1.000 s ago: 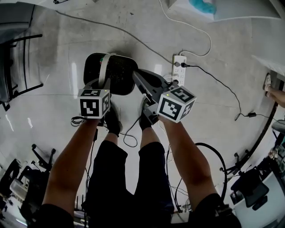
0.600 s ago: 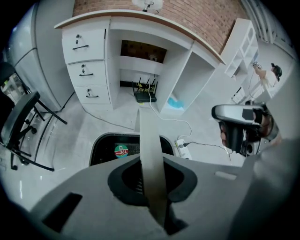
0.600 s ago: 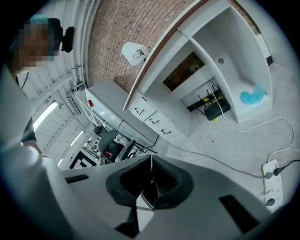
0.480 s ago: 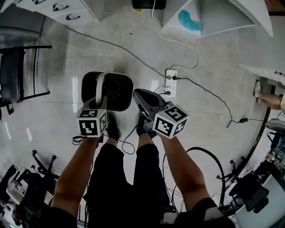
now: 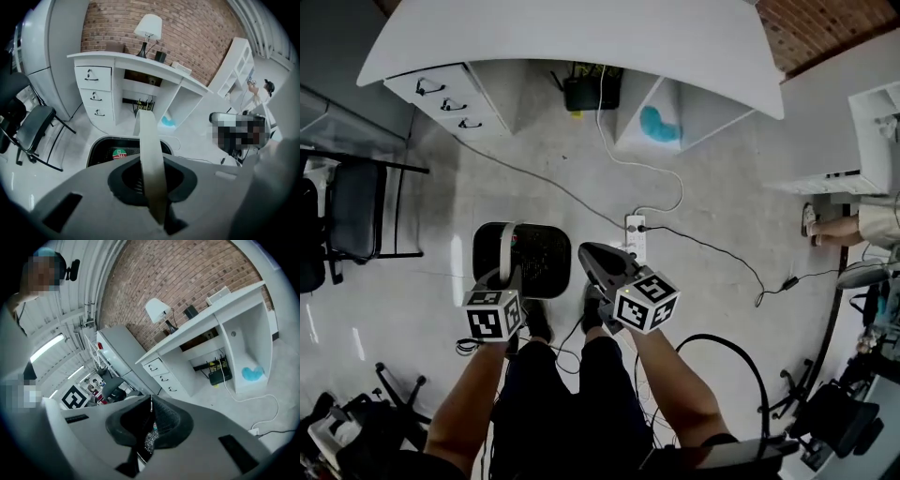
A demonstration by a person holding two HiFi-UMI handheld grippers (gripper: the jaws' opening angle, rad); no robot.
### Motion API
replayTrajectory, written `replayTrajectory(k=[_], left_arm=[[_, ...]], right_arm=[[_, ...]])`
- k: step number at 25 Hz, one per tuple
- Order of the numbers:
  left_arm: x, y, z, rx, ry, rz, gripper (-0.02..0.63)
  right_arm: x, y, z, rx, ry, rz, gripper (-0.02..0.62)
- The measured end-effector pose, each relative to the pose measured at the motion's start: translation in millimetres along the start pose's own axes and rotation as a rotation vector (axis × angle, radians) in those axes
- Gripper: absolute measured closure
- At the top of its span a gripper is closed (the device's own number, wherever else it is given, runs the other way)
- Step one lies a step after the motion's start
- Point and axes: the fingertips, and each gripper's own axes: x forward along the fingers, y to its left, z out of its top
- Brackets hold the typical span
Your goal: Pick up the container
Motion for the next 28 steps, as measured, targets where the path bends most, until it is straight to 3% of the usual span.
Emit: replayTrajectory(k=[4,16,20,28], left_arm=[[-48,-19,16,0.005,-0.012,-0.027,0.571],[-161,-71,67,0.059,-0.105,-0.115,0.571],[-197,-92,84,0.105,-0.139,-0.154,0.571],[-248,-105,106,0.115,-0.196,-0.187,0.571]], right_arm=[[-27,29,38,-0.036,-0.027,-0.034,0.586],[-93,123,112,-0.125,-0.083,-0.017,0.586],[-111,145,143,-0.154,-0.103,-0.023,0.587],[-137,183,184,-0.23,-0.143,-0.043,0.588]])
